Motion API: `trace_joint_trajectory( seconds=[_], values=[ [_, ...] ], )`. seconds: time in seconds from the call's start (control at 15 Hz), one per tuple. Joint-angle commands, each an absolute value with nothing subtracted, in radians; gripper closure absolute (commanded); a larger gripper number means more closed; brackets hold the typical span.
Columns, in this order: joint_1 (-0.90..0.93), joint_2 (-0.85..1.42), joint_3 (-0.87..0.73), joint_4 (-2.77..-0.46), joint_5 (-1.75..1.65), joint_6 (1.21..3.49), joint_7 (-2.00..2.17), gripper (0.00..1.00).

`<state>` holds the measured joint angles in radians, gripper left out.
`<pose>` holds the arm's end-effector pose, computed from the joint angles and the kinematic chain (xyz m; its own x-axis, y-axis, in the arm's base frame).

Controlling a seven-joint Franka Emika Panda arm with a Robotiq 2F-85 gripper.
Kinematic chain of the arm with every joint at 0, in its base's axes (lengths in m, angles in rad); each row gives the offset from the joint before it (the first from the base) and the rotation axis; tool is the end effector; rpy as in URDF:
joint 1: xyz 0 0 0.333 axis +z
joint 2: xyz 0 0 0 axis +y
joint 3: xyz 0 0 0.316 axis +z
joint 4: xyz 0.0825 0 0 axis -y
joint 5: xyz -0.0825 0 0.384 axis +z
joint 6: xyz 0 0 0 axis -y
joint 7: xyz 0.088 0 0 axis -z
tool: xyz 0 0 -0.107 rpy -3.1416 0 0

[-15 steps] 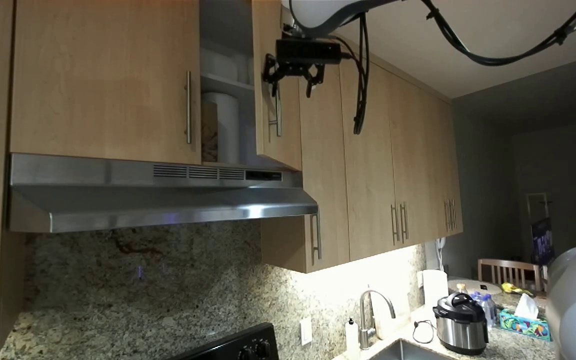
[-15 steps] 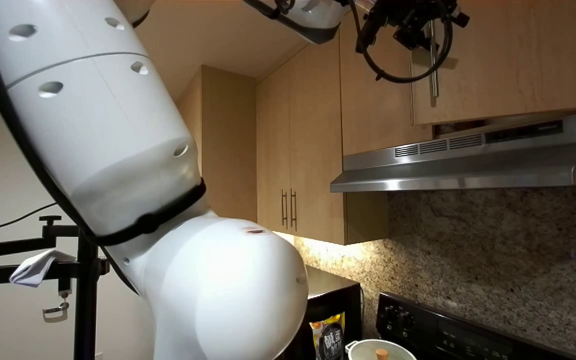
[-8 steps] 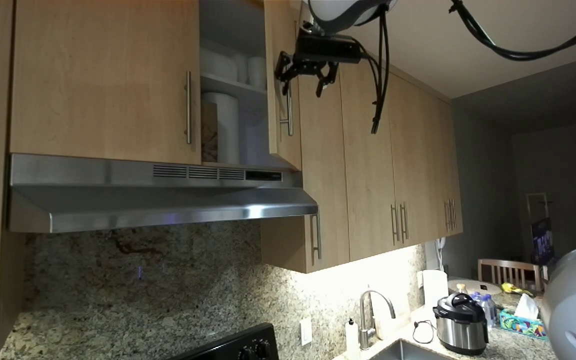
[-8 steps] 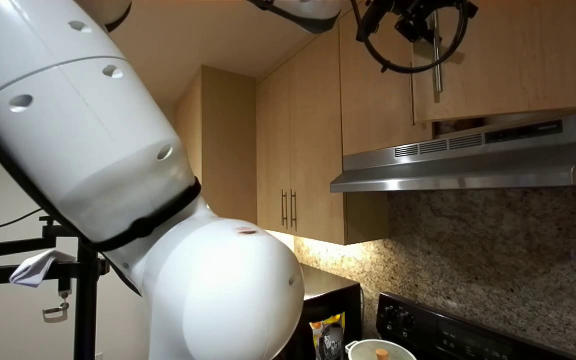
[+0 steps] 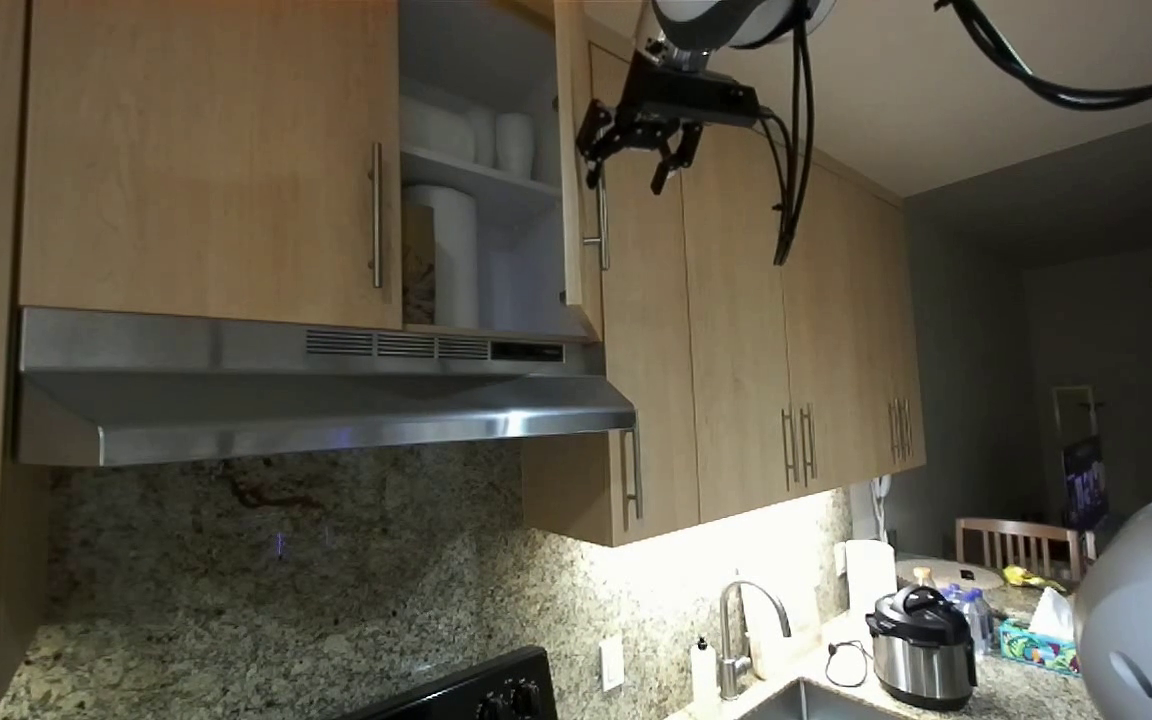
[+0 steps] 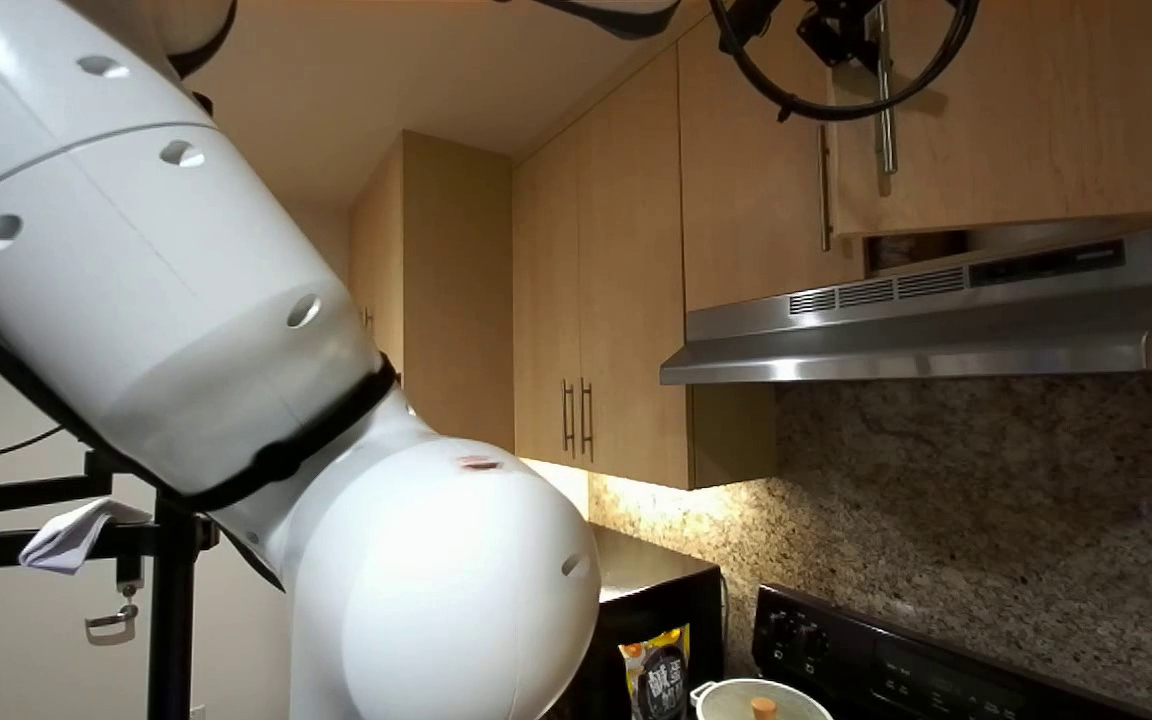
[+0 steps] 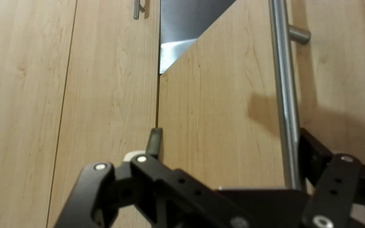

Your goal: Open and close the right cabinet door on top of the stove

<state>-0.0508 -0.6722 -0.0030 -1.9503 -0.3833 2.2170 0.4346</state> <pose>0.3481 -0.0316 0.8315 0.4911 -0.2142 0.8444 -0.4011 -0.9160 0.0009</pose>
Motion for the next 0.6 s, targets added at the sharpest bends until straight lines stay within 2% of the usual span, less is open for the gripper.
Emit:
trace_joint_trajectory(
  seconds=[0.0, 0.53],
  values=[
    [-0.136, -0.742, -0.033, -2.004, -0.380, 2.161, 0.281, 0.00],
    [-0.128, -0.776, -0.105, -2.021, -0.300, 2.162, 0.090, 0.00]
  ],
)
